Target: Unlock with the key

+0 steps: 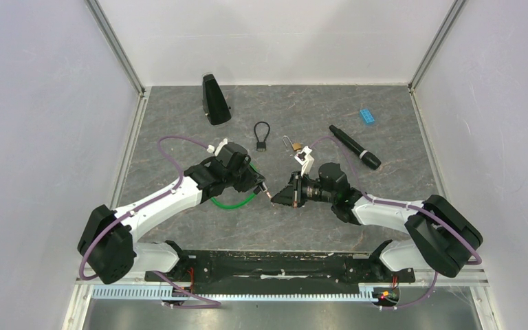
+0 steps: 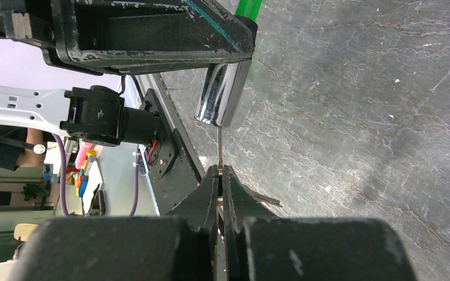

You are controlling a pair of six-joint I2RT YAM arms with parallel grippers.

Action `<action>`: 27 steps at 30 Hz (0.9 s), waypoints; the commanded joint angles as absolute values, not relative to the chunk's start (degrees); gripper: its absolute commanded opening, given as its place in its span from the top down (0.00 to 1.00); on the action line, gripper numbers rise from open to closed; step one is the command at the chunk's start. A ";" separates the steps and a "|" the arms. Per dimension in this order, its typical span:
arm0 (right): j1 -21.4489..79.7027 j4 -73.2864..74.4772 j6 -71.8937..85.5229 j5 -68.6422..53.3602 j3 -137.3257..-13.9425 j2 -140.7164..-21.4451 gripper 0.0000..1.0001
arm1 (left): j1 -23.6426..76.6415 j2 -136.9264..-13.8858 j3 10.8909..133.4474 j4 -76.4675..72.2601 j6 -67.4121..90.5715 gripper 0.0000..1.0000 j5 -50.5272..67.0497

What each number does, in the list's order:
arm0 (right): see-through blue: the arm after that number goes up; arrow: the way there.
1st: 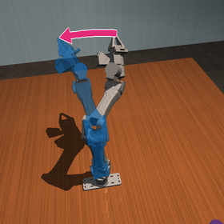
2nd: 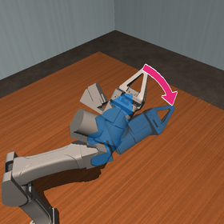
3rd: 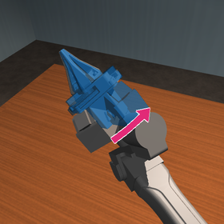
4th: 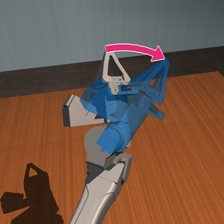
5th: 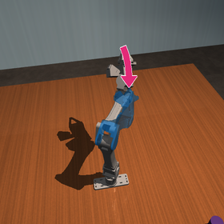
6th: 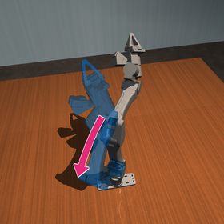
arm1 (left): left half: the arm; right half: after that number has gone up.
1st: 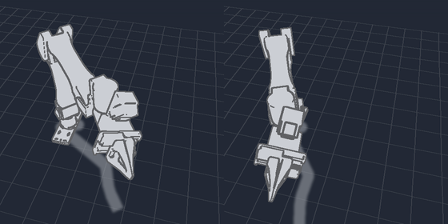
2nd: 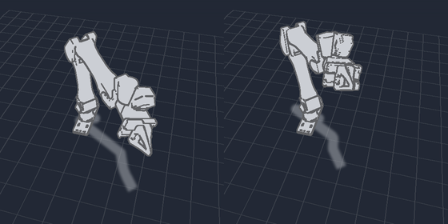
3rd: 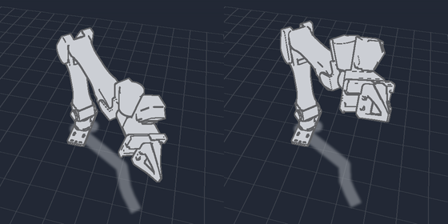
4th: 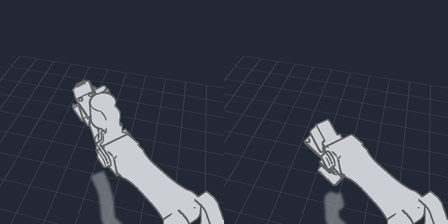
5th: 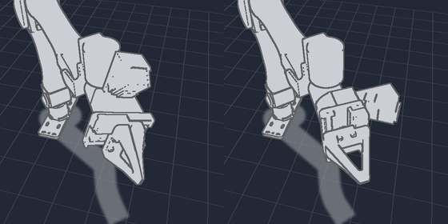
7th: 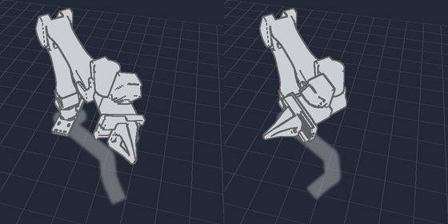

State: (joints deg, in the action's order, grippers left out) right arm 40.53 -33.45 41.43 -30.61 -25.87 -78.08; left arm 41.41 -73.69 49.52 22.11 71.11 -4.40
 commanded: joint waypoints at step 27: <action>40.61 -40.80 44.93 -23.87 -24.33 -77.07 1.00 | 52.70 -70.50 49.83 18.89 76.20 0.98 -16.08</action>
State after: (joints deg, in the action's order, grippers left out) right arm 40.66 -33.43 44.40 -28.67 -24.95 -78.26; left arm 50.04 -73.08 49.30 22.22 71.64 -16.80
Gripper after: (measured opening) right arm 0.011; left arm 0.252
